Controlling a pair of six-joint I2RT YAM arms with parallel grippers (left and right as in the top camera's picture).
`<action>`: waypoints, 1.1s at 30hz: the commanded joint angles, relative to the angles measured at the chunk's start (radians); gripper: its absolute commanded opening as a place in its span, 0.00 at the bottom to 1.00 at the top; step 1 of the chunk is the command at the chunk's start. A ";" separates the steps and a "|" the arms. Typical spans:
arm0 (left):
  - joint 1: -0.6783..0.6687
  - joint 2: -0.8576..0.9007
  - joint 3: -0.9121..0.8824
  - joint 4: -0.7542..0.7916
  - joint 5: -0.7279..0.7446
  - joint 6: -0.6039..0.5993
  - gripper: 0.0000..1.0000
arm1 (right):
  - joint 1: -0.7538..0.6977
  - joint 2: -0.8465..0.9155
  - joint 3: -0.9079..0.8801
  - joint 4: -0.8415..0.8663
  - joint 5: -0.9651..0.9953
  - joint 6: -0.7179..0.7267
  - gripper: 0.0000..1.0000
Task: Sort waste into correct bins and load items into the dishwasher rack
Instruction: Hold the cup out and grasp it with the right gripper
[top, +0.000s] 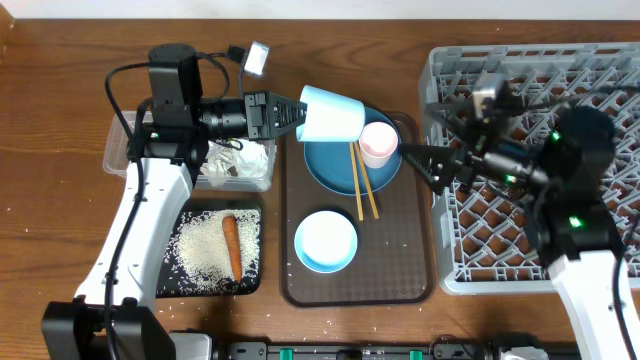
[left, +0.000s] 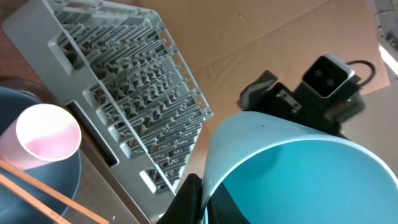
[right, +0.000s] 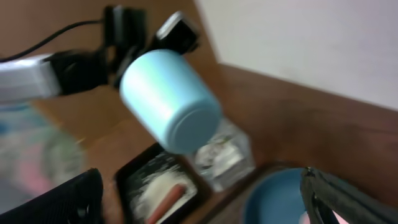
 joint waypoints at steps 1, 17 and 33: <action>-0.006 -0.005 0.009 0.008 0.032 -0.027 0.06 | 0.008 0.044 0.014 0.039 -0.269 -0.043 0.99; -0.133 -0.005 0.009 0.087 0.008 -0.050 0.06 | 0.010 0.116 0.011 0.052 -0.314 -0.054 0.99; -0.187 -0.005 0.009 0.087 0.008 -0.045 0.06 | 0.080 0.116 0.010 0.057 -0.286 -0.095 0.97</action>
